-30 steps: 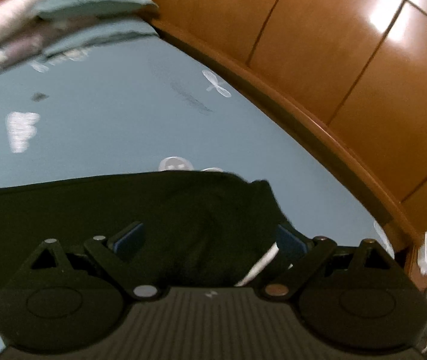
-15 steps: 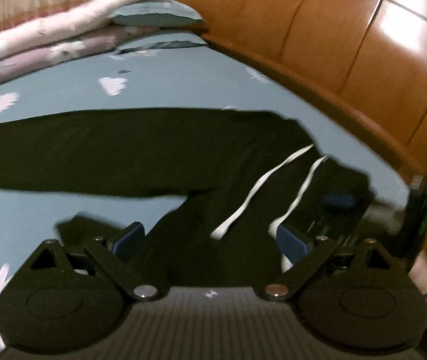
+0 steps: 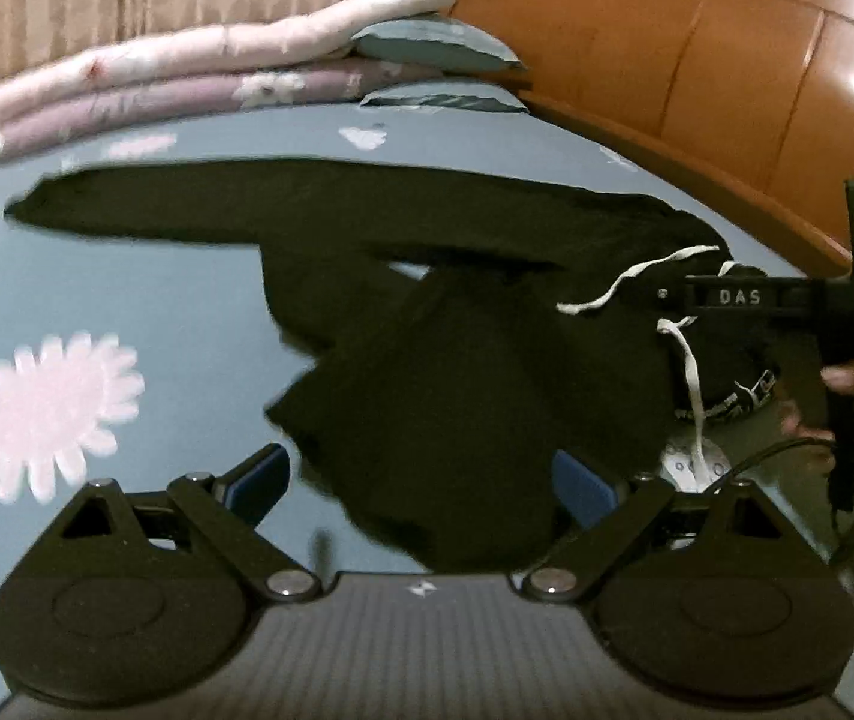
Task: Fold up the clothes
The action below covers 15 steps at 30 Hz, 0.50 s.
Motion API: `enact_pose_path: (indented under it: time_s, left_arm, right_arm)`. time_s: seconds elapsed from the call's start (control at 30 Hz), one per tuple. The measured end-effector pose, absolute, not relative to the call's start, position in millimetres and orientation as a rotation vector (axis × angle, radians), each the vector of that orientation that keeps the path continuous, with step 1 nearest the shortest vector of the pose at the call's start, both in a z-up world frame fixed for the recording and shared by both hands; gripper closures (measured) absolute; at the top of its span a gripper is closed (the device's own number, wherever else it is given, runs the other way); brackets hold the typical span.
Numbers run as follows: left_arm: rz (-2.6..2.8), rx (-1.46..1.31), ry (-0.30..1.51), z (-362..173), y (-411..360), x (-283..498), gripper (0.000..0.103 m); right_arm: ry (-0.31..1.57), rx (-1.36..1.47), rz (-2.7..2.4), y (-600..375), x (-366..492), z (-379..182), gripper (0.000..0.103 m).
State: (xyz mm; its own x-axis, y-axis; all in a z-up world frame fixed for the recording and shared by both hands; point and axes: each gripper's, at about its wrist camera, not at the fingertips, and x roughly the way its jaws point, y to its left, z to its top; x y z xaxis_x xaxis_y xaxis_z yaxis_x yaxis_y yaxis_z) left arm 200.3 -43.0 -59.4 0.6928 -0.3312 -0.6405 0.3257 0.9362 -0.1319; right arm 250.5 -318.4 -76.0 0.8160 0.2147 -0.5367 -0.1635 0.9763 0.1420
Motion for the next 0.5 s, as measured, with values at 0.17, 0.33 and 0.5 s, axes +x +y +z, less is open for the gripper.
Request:
enact_pose_path:
  time_s: [0.17, 0.33, 0.5]
  left_arm:
    - [-0.404, -0.111, 0.733, -69.0, -38.2, 205.8, 0.009]
    - [-0.44, -0.214, 0.749, -78.6, -33.3, 211.4, 0.009]
    - [-0.48, -0.284, 0.744, -78.8, -35.9, 216.8, 0.009]
  right_arm:
    - [0.573, -0.07, 0.239, -289.4, 242.8, -79.4, 0.0]
    - [0.602, -0.043, 0.227, -293.5, 246.1, -81.9, 0.0]
    - [0.594, 0.015, 0.183, -307.5, 245.8, -79.6, 0.0]
